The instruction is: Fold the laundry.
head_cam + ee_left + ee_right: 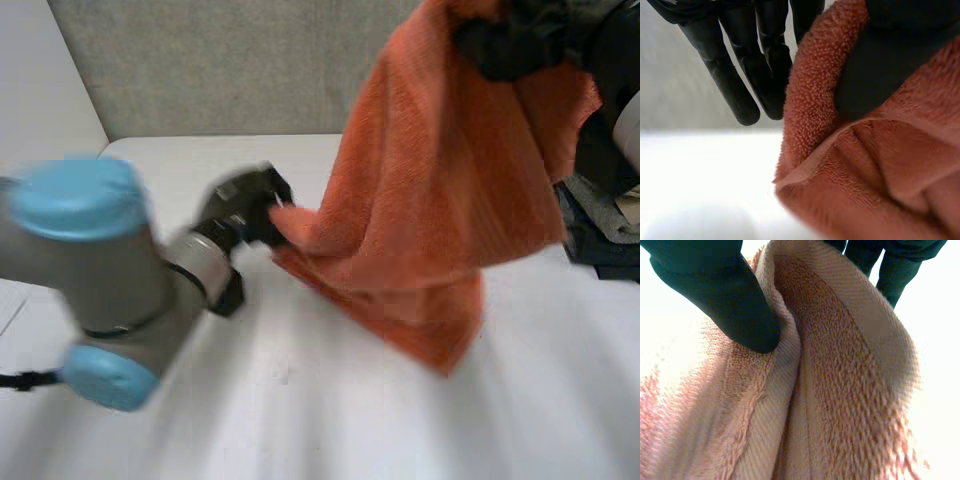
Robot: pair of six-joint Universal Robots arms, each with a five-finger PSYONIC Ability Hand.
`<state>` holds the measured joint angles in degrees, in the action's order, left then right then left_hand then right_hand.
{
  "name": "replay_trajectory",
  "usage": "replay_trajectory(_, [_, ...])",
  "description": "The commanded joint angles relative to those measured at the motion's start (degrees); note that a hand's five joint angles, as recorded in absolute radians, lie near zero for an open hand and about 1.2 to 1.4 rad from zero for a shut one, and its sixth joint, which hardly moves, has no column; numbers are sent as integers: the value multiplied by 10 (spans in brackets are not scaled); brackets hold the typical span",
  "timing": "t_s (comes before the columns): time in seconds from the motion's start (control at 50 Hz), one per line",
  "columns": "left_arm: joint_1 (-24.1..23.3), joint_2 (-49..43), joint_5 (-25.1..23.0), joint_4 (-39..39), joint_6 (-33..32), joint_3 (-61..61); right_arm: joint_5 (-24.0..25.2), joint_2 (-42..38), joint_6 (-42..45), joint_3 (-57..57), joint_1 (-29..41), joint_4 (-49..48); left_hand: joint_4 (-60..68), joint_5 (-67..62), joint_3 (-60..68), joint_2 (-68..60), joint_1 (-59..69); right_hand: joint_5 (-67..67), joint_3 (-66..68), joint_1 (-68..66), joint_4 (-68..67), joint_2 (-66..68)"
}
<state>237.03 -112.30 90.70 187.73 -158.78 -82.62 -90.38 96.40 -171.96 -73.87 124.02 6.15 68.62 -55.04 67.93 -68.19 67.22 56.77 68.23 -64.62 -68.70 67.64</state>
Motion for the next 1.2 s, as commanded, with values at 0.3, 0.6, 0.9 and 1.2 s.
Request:
replay_trajectory(0.3, [-13,-39,-26,17,-143,-20,-17,-362,47,34,-111,-68,114,-150,121,-118,128,132,118,-154,-113,124])
replay_trajectory(0.6, [-25,-101,11,-125,-152,124,-138,-491,54,120,-84,-168,-555,520,-548,551,-541,-568,-582,546,587,-576])
replay_trajectory(0.9, [127,164,-73,-151,-174,-49,-42,-263,236,23,-95,-56,-586,550,-579,581,-572,-568,-582,546,587,-576])
replay_trajectory(1.2, [246,76,-230,-184,-249,-69,78,-165,211,-187,-112,113,-482,446,-475,477,-468,-440,-454,418,459,-449])
